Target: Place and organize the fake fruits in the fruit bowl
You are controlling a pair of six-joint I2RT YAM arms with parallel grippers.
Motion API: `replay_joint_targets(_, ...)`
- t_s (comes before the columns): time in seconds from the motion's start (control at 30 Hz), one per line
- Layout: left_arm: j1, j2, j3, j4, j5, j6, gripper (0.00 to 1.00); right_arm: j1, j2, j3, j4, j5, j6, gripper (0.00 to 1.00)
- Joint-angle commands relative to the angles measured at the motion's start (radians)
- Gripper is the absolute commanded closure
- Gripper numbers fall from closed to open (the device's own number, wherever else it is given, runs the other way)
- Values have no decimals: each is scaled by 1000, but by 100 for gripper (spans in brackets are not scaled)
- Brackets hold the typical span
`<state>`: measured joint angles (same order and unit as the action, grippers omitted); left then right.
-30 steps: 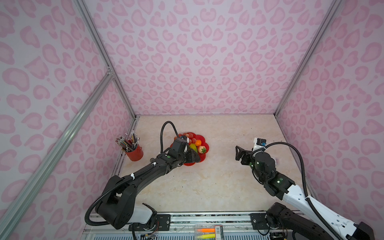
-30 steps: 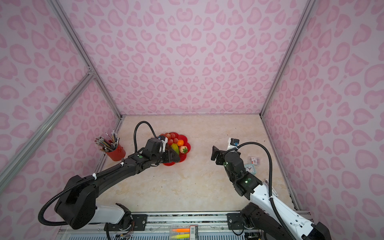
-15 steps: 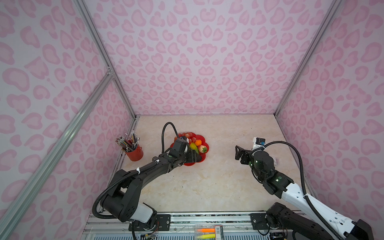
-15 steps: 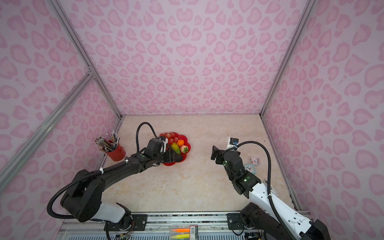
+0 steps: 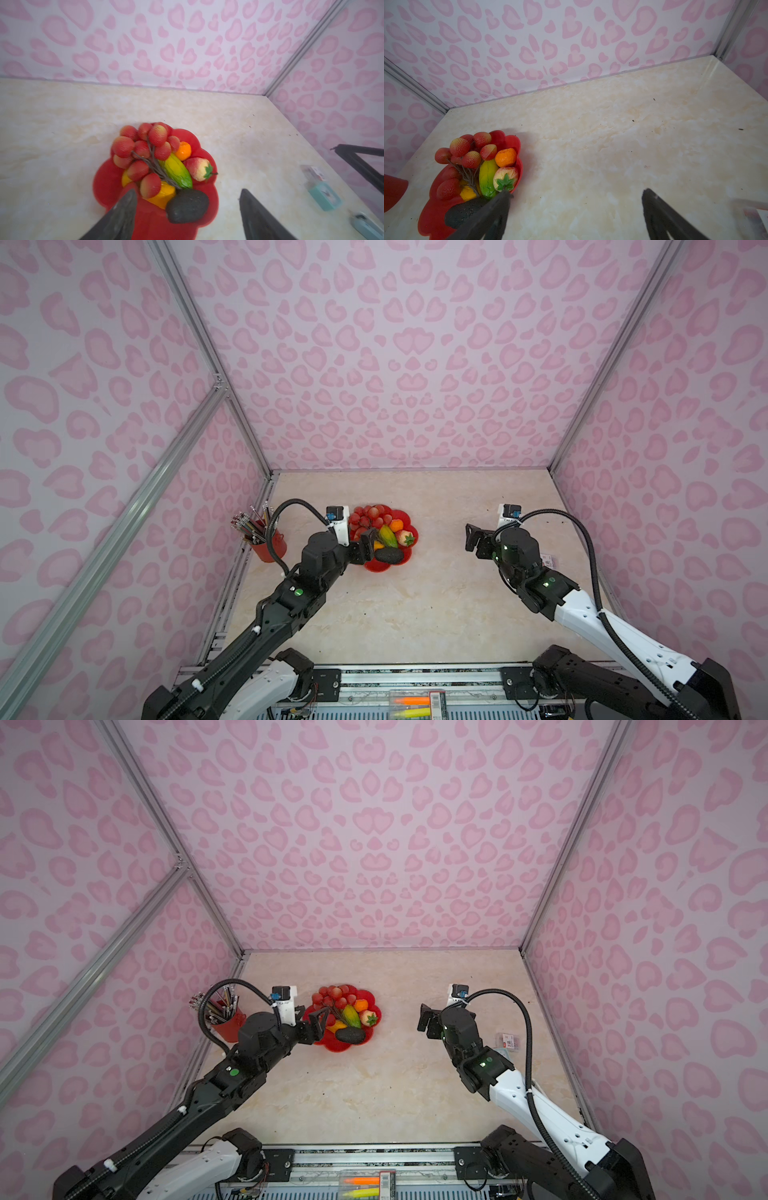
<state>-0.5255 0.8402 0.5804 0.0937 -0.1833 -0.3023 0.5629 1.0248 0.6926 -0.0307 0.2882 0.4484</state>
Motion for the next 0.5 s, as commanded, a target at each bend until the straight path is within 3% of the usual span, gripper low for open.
replay_joint_targets(0.0, 7, -107, -136, 205, -294, 157, 16, -4, 40, 26, -36, 54, -47, 2)
replay_joint_targets(0.1, 52, -122, -238, 302, -401, 195, 5, -28, 43, 8, -19, 155, -125, 1)
replay_joint_targets(0.2, 115, -63, -325, 418, -520, 192, 1, -82, 14, -104, 116, 239, -273, 1)
replay_joint_targets(0.3, 229, 26, -398, 584, -489, 191, 0, -177, -10, -253, 331, 283, -347, 1)
replay_joint_targets(0.47, 322, 280, -373, 749, -415, 209, 1, -341, 61, -393, 593, 217, -370, 1)
